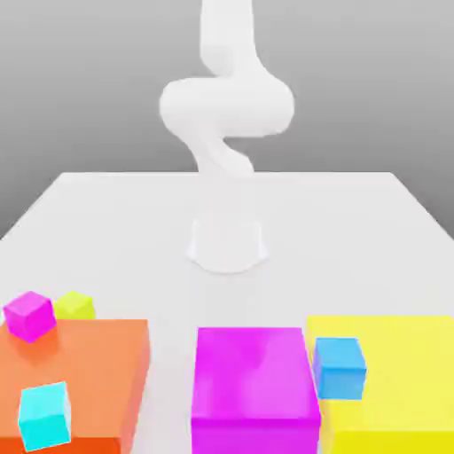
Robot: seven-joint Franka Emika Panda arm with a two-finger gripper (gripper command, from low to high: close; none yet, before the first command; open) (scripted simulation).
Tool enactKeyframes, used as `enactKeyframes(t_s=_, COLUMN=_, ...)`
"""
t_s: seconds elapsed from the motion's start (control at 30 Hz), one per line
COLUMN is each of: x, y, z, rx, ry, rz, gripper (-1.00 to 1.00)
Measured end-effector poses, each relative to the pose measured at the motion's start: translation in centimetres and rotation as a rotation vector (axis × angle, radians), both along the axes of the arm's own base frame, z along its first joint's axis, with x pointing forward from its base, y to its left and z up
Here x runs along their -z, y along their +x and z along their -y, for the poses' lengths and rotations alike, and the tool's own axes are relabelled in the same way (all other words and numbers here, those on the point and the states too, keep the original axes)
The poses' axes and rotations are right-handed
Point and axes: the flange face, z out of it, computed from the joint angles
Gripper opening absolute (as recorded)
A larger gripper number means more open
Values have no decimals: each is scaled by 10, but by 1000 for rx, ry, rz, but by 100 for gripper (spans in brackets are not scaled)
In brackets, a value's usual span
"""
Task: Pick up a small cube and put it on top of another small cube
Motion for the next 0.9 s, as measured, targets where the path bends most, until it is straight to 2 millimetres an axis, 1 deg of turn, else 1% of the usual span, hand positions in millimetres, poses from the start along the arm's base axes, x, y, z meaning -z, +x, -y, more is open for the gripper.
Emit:
enactKeyframes(t_s=0.07, x=49, y=20, z=36, rx=45, ry=7, rz=-73, gripper=0)
enactKeyframes(t_s=0.13, x=99, y=30, z=70, rx=89, ry=17, rz=-143, gripper=0)
enactKeyframes(t_s=0.2, x=149, y=32, z=103, rx=132, ry=29, rz=-213, gripper=0)
enactKeyframes(t_s=0.27, x=199, y=27, z=135, rx=175, ry=44, rz=-282, gripper=0)
enactKeyframes(t_s=0.33, x=249, y=13, z=163, rx=219, ry=62, rz=-352, gripper=0)
enactKeyframes(t_s=0.4, x=300, y=-8, z=189, rx=264, ry=84, rz=-425, gripper=0)
enactKeyframes(t_s=0.47, x=351, y=-38, z=211, rx=311, ry=110, rz=-501, gripper=0)
enactKeyframes(t_s=0.5, x=376, y=-57, z=221, rx=336, ry=125, rz=-541, gripper=0)
enactKeyframes(t_s=0.57, x=419, y=-94, z=232, rx=379, ry=155, rz=-613, gripper=0)
enactKeyframes(t_s=0.6, x=439, y=-119, z=240, rx=416, ry=175, rz=-647, gripper=0)
enactKeyframes(t_s=0.63, x=454, y=-130, z=238, rx=417, ry=183, rz=-674, gripper=0)
enactKeyframes(t_s=0.67, x=465, y=-141, z=242, rx=437, ry=192, rz=-687, gripper=0)
enactKeyframes(t_s=0.9, x=522, y=-146, z=241, rx=434, ry=190, rz=-703, gripper=0)
